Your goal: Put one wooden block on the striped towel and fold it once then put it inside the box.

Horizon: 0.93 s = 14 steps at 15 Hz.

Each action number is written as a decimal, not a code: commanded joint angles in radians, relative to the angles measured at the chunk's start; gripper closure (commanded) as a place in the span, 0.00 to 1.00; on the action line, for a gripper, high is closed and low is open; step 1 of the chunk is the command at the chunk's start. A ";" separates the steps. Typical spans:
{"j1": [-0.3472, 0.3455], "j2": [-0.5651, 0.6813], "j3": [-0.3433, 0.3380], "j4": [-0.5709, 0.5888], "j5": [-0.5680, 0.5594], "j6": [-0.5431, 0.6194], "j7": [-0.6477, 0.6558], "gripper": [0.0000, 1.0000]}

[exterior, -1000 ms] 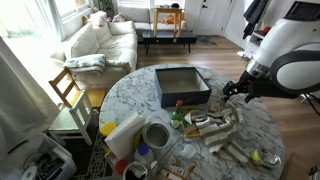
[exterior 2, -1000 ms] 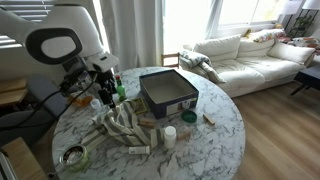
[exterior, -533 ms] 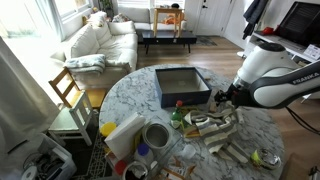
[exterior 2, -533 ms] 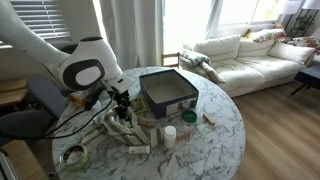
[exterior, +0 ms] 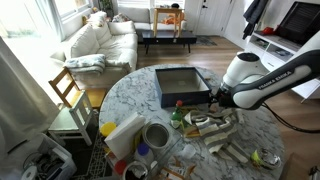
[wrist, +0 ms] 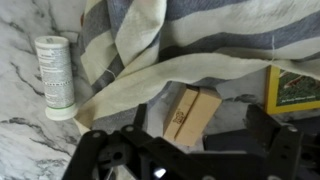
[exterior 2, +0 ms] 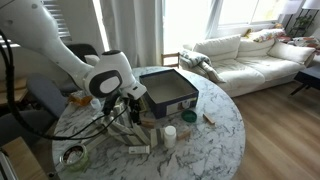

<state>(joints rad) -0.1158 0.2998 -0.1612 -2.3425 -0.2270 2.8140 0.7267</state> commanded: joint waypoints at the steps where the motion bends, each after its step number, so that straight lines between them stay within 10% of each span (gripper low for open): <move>1: 0.076 0.088 -0.081 0.071 0.007 0.020 -0.006 0.00; 14: 0.115 0.184 -0.131 0.114 0.167 0.034 -0.015 0.16</move>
<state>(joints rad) -0.0067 0.4639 -0.2936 -2.2297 -0.1219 2.8337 0.7265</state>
